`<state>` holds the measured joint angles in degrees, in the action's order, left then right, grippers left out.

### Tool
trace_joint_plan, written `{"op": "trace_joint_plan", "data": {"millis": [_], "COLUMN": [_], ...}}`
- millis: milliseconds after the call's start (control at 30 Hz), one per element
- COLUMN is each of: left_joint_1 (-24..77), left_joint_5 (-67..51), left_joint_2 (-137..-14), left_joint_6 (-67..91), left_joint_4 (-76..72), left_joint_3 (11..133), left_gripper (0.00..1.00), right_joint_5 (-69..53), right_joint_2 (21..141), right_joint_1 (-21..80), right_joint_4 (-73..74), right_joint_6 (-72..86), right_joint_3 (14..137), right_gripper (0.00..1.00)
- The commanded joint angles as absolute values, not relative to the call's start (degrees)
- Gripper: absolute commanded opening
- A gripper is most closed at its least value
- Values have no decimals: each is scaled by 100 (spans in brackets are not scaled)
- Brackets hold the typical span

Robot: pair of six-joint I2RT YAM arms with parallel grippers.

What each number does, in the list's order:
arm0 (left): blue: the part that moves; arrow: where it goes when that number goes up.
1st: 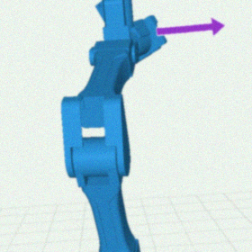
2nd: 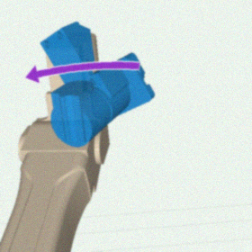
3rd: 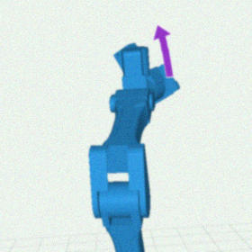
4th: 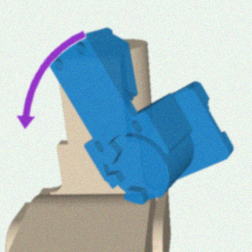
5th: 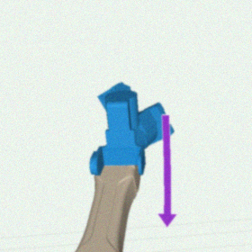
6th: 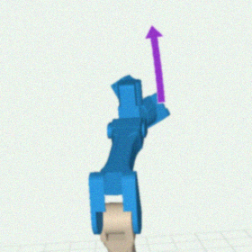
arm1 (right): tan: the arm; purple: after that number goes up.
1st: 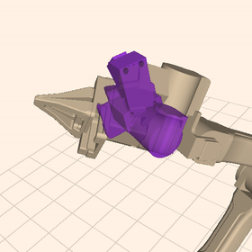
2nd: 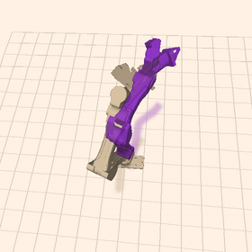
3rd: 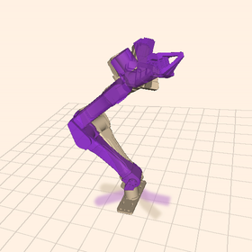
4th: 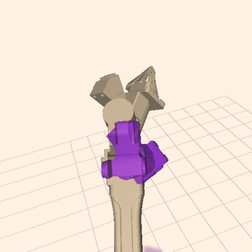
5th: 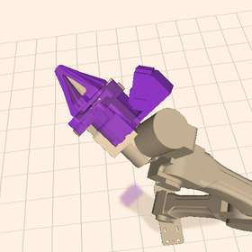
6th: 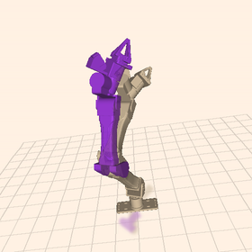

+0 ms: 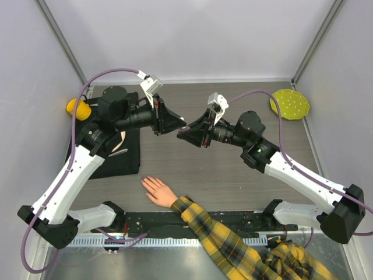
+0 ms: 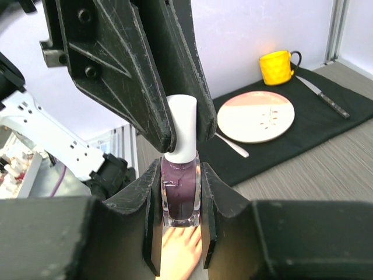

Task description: Paint the nails

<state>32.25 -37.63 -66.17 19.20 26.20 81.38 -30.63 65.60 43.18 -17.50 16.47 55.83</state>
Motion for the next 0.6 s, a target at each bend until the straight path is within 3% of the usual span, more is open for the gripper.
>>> {"op": "trace_joint_plan", "data": {"millis": [0,467,567], "left_joint_1": [3226,3226,3226], "left_joint_5": [-3867,-3894,-3684], "left_joint_2": [-6548,-6644,-6653], "left_joint_6": [2101,1811,1810], "left_joint_4": [2514,2988,3128], "left_joint_3": [7831,8042,8173], "left_gripper": [0,0,16], "right_joint_5": [-2786,-2970,-2962], "right_joint_2": [6302,6337,6363], "right_joint_1": [4307,4307,4307], "right_joint_4": [-3427,-3086,-2779], "right_joint_6": [2135,2031,1846], "right_joint_3": [5704,5845,5932], "right_gripper": [1,1,1]}}
